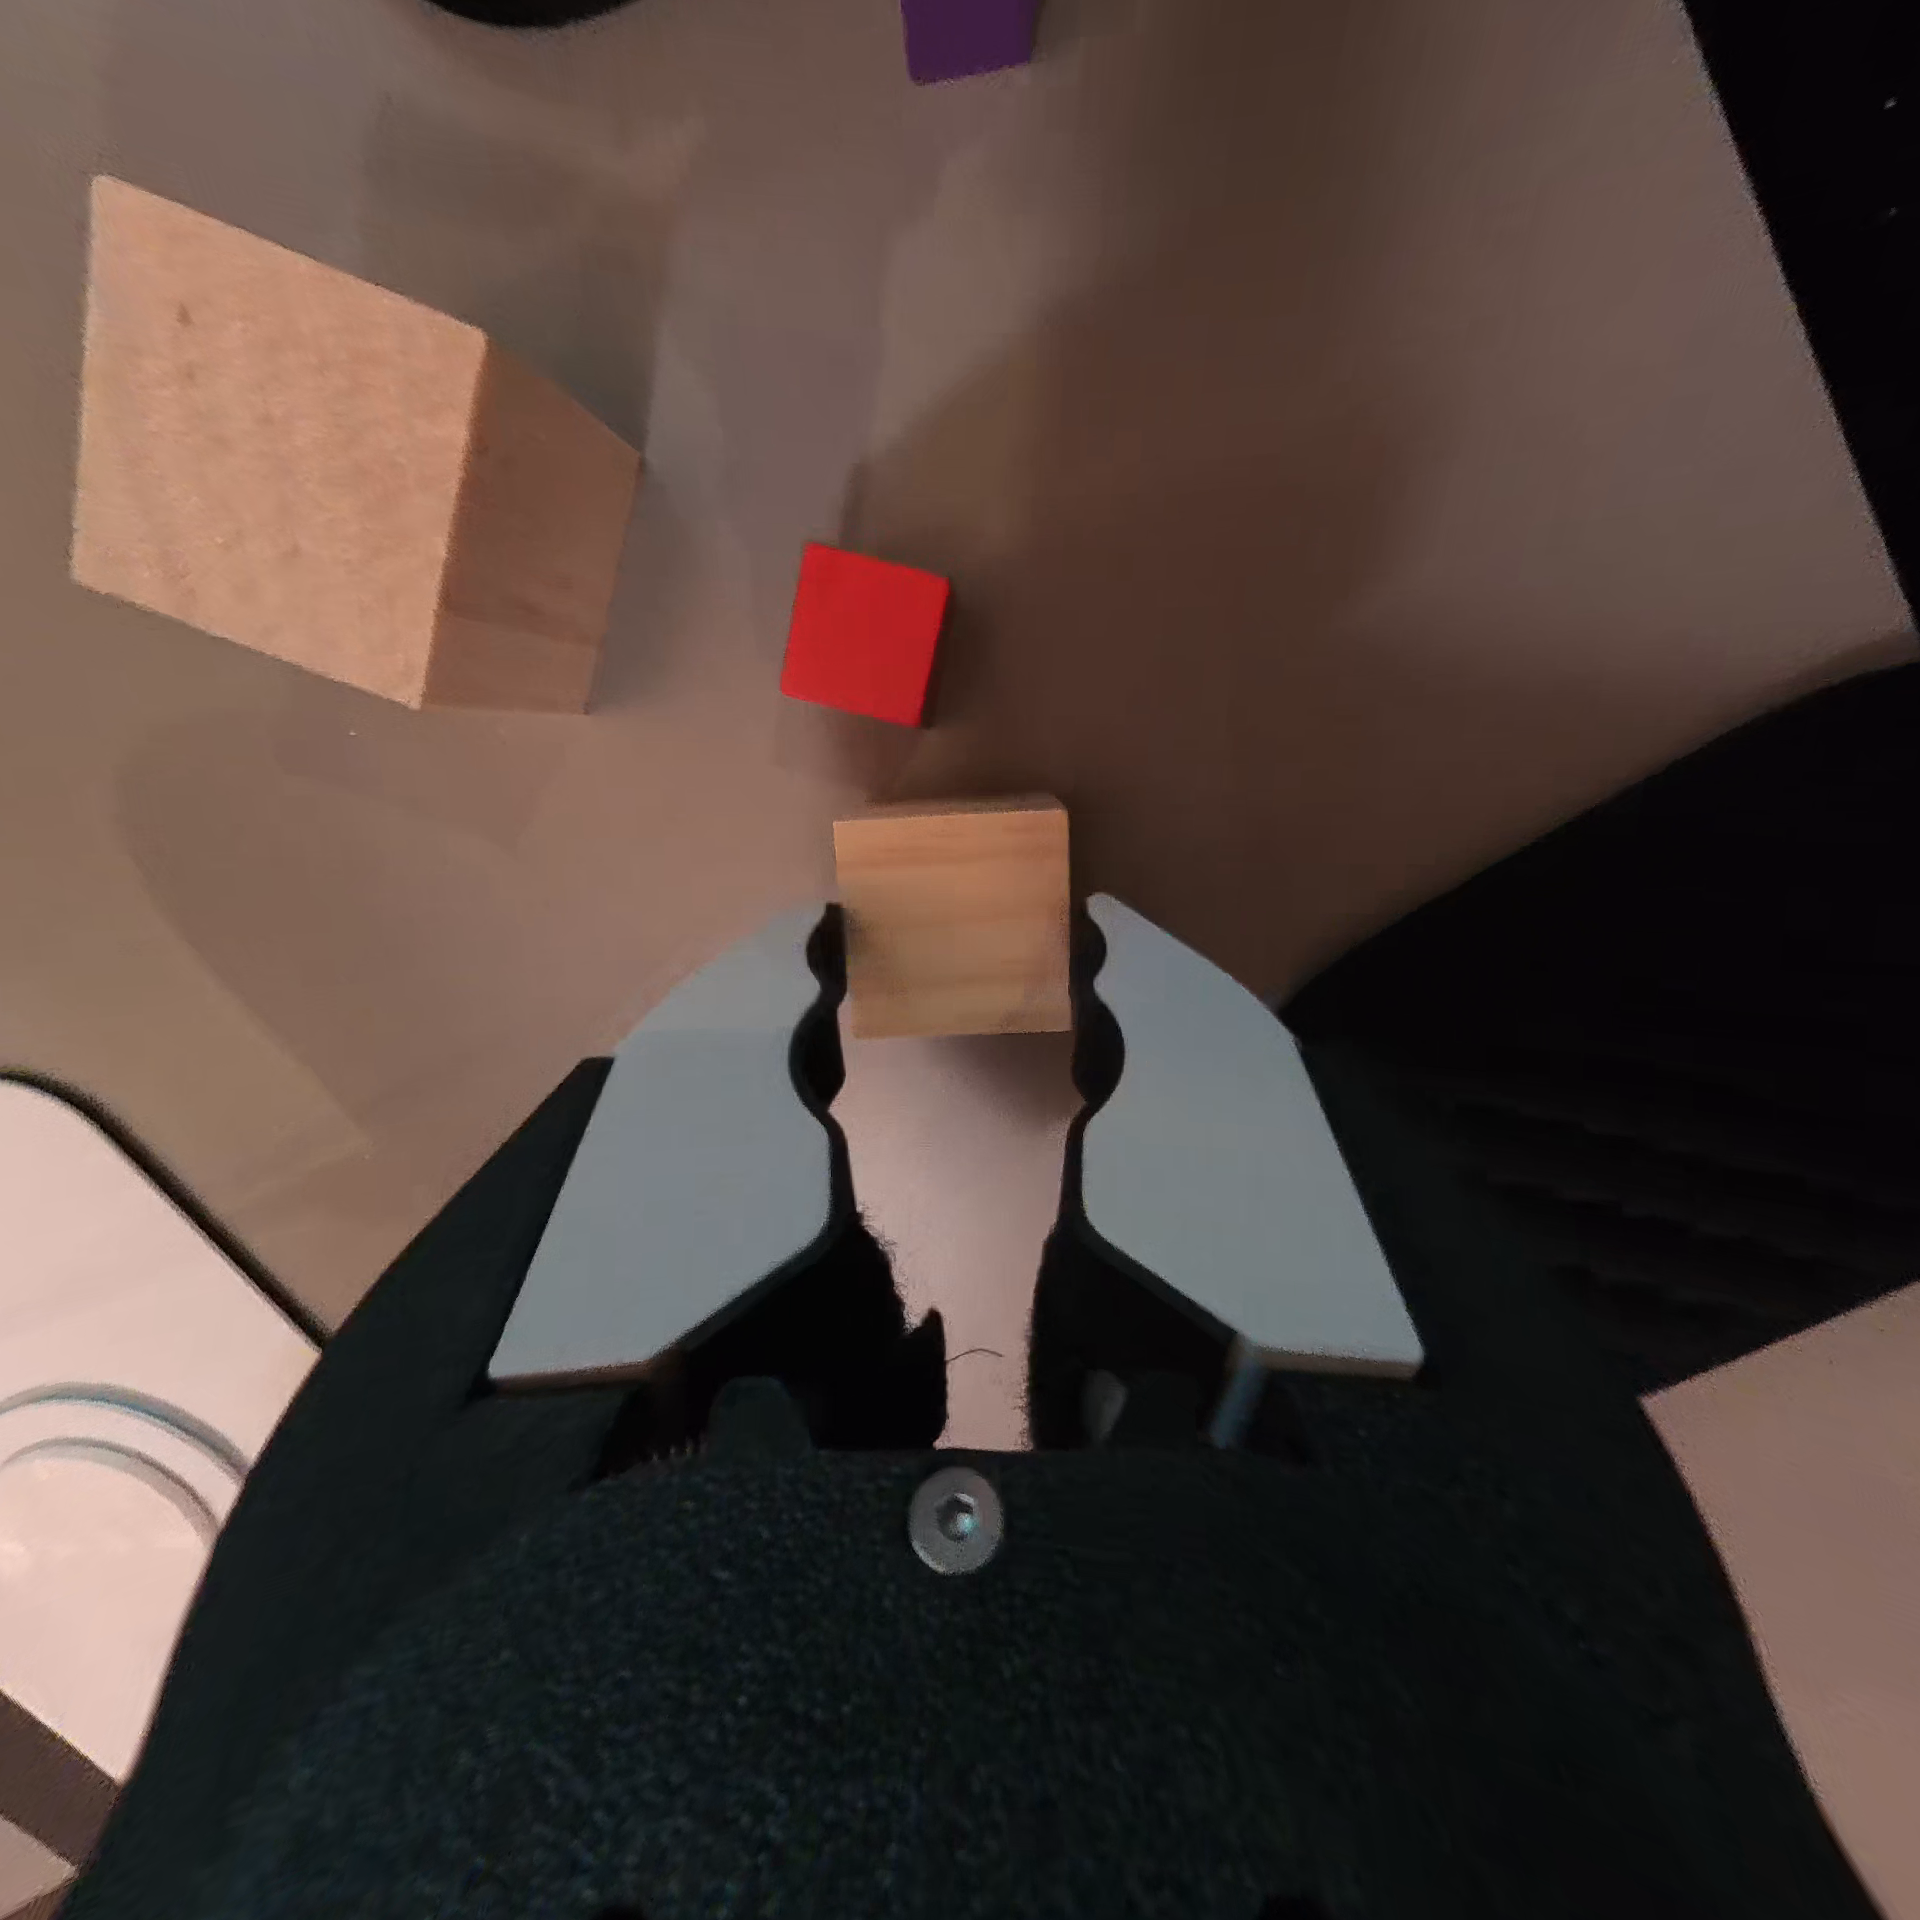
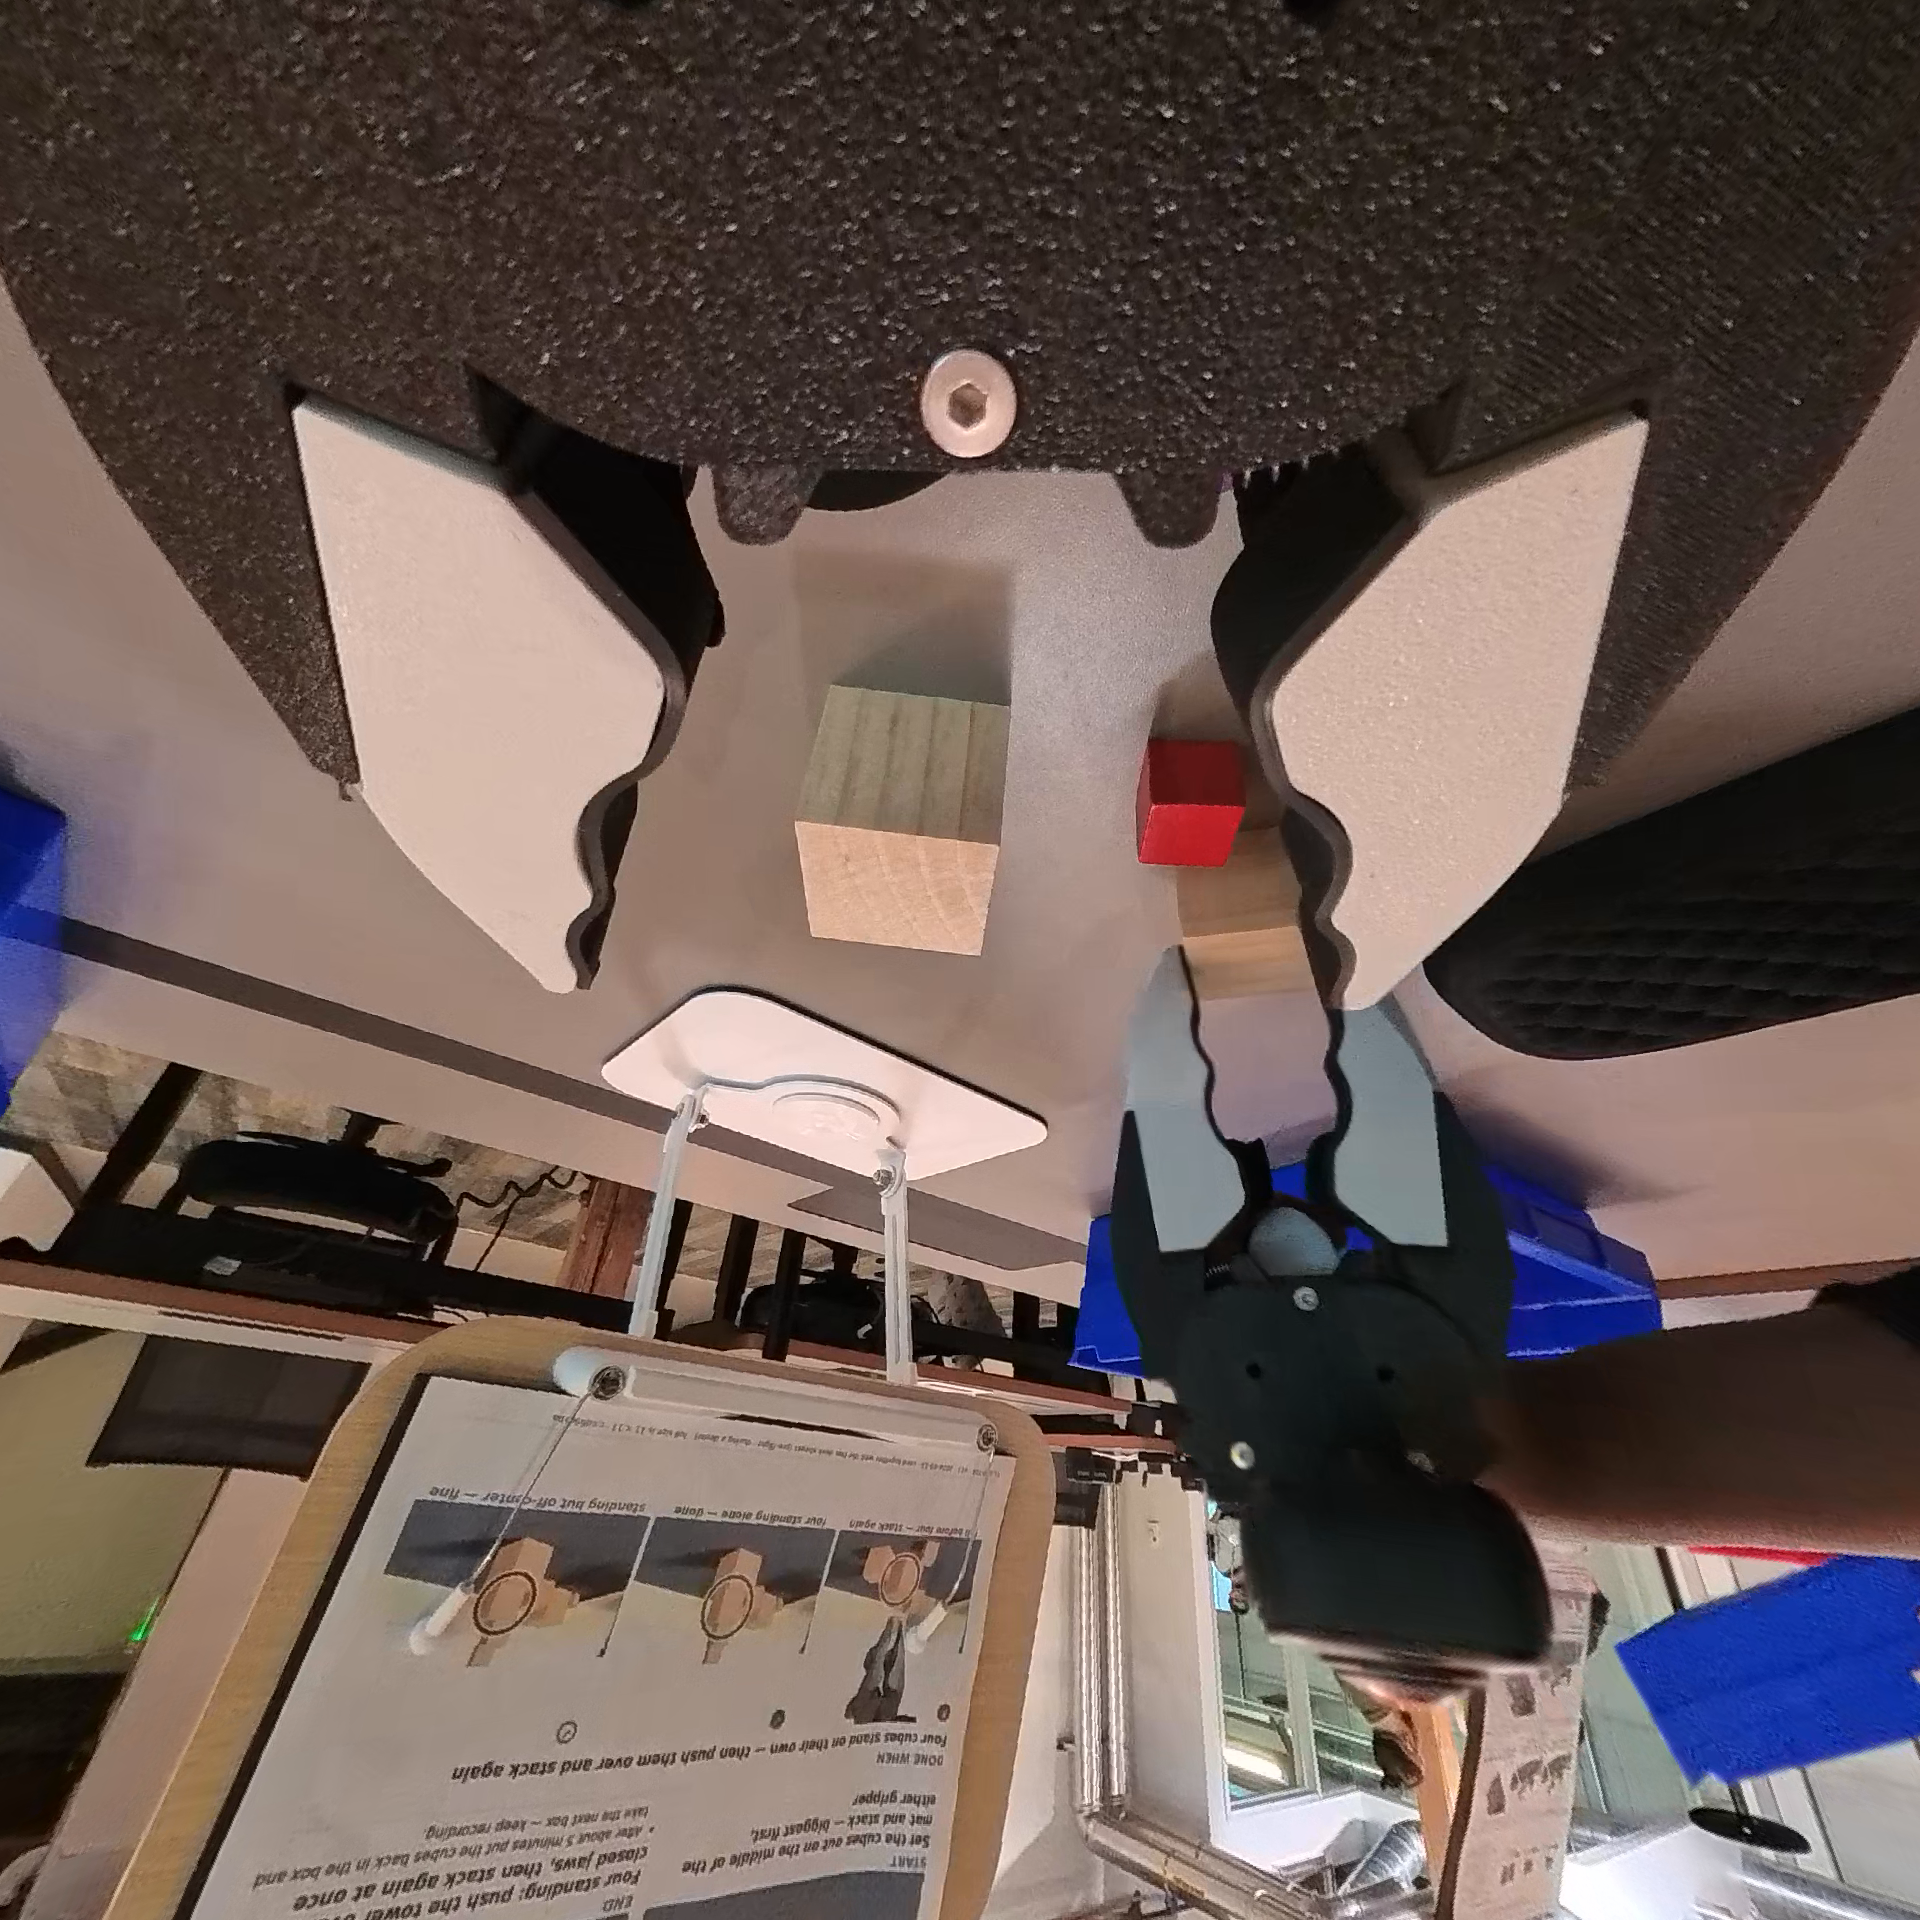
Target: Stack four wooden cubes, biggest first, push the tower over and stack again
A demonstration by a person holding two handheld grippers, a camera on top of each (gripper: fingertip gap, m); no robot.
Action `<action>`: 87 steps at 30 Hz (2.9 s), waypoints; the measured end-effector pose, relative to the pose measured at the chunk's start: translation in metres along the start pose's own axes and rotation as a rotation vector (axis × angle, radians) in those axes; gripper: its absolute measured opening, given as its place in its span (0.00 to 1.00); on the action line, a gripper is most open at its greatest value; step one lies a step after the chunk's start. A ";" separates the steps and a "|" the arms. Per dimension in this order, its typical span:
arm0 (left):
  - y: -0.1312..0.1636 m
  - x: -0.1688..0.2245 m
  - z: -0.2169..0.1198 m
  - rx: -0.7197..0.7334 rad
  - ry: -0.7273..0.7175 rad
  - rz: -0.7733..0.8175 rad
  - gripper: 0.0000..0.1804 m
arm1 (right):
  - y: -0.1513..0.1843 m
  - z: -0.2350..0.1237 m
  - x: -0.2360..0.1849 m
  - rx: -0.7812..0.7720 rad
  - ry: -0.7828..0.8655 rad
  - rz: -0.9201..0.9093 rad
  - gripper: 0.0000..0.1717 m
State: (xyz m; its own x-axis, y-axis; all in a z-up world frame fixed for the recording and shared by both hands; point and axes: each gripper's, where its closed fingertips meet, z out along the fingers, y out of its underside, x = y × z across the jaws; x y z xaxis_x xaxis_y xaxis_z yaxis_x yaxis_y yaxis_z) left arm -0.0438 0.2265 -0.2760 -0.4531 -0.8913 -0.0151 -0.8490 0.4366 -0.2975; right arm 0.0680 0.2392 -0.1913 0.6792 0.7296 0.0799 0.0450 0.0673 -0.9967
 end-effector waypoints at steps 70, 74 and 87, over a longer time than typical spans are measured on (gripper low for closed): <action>-0.072 -0.005 -0.050 0.662 -0.264 -0.032 0.43 | 0.001 0.000 0.010 0.001 -0.007 0.108 0.68; -0.059 0.005 -0.024 0.647 -0.204 -0.017 0.38 | 0.001 0.001 0.007 -0.007 -0.005 0.083 0.68; -0.046 -0.012 0.019 0.567 0.004 0.020 0.27 | 0.000 0.000 0.006 0.000 -0.008 0.070 0.68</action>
State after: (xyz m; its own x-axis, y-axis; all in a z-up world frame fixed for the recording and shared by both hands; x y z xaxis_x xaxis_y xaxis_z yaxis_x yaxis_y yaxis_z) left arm 0.0062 0.2149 -0.2805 -0.4697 -0.8825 -0.0225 -0.5621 0.3186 -0.7632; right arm 0.0719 0.2435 -0.1911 0.6746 0.7381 0.0098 -0.0029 0.0160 -0.9999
